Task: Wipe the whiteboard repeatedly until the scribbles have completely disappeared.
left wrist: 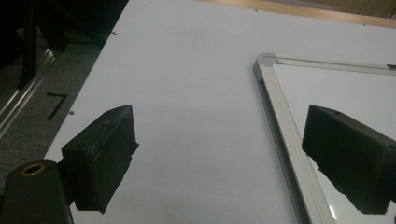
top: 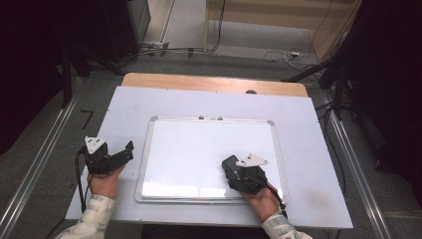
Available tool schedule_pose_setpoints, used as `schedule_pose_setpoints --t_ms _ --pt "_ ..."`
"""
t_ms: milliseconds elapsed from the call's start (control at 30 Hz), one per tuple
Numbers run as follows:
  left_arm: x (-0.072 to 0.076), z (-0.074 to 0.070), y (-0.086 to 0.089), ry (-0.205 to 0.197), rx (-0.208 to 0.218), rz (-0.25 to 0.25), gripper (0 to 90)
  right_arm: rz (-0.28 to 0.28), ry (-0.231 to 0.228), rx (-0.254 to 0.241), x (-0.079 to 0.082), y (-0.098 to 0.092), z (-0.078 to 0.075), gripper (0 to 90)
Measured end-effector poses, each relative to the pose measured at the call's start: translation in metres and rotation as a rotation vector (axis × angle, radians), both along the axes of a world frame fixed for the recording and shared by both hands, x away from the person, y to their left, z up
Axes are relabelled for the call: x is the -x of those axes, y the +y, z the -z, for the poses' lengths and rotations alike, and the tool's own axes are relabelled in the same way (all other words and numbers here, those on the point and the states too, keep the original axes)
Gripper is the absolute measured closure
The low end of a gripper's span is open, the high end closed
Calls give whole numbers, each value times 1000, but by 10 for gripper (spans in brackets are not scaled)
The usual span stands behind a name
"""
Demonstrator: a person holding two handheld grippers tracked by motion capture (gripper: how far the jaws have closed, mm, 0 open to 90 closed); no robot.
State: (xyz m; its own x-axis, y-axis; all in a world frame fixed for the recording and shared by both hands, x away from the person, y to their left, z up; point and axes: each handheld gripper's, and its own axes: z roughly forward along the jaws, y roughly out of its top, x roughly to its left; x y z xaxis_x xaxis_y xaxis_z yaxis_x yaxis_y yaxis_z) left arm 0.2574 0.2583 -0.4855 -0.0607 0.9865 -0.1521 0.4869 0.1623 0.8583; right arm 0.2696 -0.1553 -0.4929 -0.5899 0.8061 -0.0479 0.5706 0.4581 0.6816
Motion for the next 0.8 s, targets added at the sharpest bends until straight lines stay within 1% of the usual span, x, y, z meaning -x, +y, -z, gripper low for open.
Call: schedule_pose_setpoints --t_ms 200,367,567,633,733,800 --pt "0 0 0 -1 0 0 104 6 -2 1 -1 -3 0 390" --pt "0 0 0 0 2 -2 104 36 -1 0 -4 -12 0 390" --pt "1 -1 0 -2 0 2 104 52 -2 1 -5 -18 -1 390" --pt "1 -1 1 -2 2 0 104 66 2 -2 -6 -21 -1 390" --pt "1 -1 1 -4 4 -1 103 70 1 -3 -6 -21 -1 390" --pt "1 -1 1 -5 2 2 104 84 6 -11 -7 -23 -1 390"
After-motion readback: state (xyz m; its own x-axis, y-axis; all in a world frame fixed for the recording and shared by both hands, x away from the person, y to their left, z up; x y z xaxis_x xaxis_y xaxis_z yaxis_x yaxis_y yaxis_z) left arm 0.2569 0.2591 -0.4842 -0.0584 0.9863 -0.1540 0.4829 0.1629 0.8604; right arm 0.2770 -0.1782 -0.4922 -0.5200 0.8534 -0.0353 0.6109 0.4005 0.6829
